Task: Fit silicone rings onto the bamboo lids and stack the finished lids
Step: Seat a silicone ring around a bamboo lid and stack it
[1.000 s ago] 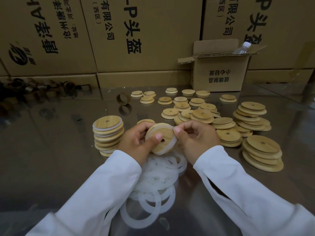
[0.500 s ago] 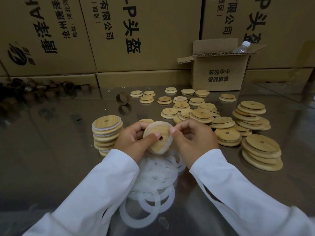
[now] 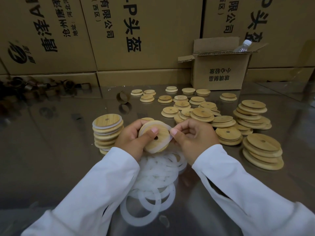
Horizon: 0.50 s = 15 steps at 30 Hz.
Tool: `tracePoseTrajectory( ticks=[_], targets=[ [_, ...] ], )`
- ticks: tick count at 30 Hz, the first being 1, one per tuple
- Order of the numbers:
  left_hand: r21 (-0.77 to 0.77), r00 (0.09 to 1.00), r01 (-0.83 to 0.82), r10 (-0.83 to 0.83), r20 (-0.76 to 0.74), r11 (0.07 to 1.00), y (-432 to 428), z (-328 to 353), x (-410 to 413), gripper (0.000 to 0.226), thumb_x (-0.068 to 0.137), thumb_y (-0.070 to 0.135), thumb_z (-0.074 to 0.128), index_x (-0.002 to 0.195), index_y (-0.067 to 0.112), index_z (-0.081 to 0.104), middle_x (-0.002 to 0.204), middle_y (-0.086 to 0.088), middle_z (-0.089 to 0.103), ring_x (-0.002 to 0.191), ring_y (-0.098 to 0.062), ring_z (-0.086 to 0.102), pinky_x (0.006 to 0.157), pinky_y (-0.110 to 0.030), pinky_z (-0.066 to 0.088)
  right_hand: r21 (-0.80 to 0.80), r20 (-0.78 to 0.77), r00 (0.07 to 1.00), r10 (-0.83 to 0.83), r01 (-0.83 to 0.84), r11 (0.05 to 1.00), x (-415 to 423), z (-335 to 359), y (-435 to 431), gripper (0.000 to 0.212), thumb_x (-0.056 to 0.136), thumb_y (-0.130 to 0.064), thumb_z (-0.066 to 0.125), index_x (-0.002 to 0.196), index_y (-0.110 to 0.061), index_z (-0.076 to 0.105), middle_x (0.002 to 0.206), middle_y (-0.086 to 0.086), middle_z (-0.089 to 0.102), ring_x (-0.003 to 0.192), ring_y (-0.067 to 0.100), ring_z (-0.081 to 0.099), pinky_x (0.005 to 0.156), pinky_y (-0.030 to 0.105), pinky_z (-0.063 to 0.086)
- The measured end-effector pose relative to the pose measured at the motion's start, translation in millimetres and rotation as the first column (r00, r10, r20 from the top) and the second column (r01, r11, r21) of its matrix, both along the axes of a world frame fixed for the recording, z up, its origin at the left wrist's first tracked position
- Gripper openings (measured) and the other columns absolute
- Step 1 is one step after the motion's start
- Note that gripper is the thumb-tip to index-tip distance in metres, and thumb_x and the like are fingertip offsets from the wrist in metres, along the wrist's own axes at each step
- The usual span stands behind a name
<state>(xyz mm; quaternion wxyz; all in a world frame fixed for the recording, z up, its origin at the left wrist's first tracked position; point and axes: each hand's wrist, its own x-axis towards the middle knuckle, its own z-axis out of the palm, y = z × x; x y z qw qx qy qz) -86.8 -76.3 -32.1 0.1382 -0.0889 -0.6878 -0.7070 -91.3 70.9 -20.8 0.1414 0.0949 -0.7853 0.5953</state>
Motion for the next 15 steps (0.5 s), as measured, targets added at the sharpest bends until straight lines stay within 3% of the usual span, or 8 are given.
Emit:
tracePoseTrajectory(
  ticks=[4,8,11,15],
  targets=[
    [0.048,1.000,-0.008,0.008,0.003,0.999,1.0,-0.6,-0.9,0.010,0.066,0.022,0.062,0.074,0.016,0.065,0.071,-0.004,0.064,0.076,-0.024,0.057,0.078,-0.040,0.046,-0.010,-0.001,1.000,0.022,-0.022,1.000,1.7,0.8,-0.6,0.017,0.080,-0.015,0.069,0.066,-0.023,0.063,0.069,-0.004,0.066,0.074,0.017,0.064,0.079,0.043,0.054],
    [0.085,1.000,-0.012,0.011,0.003,0.996,-0.3,-0.7,-1.5,0.020,0.061,0.018,0.077,0.077,0.014,0.065,0.070,-0.003,0.066,0.072,-0.021,0.061,0.069,-0.035,0.052,-0.037,0.005,1.000,0.030,-0.029,0.999,4.3,-0.2,-2.9,0.009,0.079,-0.023,0.070,0.072,-0.022,0.064,0.074,-0.003,0.068,0.076,0.015,0.065,0.079,0.038,0.055],
    [0.137,1.000,-0.007,0.007,0.004,0.991,0.3,0.0,-0.7,0.022,0.061,0.024,0.065,0.079,0.012,0.064,0.067,0.000,0.068,0.064,-0.015,0.064,0.057,-0.030,0.056,-0.035,-0.009,1.000,0.014,-0.014,0.999,5.7,-0.6,-3.9,0.009,0.078,-0.026,0.070,0.072,-0.023,0.064,0.072,-0.006,0.067,0.071,0.009,0.064,0.072,0.028,0.055],
    [0.143,1.000,-0.012,0.011,0.006,0.990,0.7,0.8,0.1,0.022,0.061,0.025,0.064,0.080,0.012,0.064,0.067,0.000,0.068,0.064,-0.014,0.064,0.056,-0.030,0.056,-0.028,-0.045,0.999,-0.017,0.015,1.000,7.6,-1.1,-4.7,0.012,0.075,-0.026,0.073,0.069,-0.026,0.062,0.065,-0.012,0.065,0.064,0.000,0.062,0.063,0.015,0.051]
  ],
)
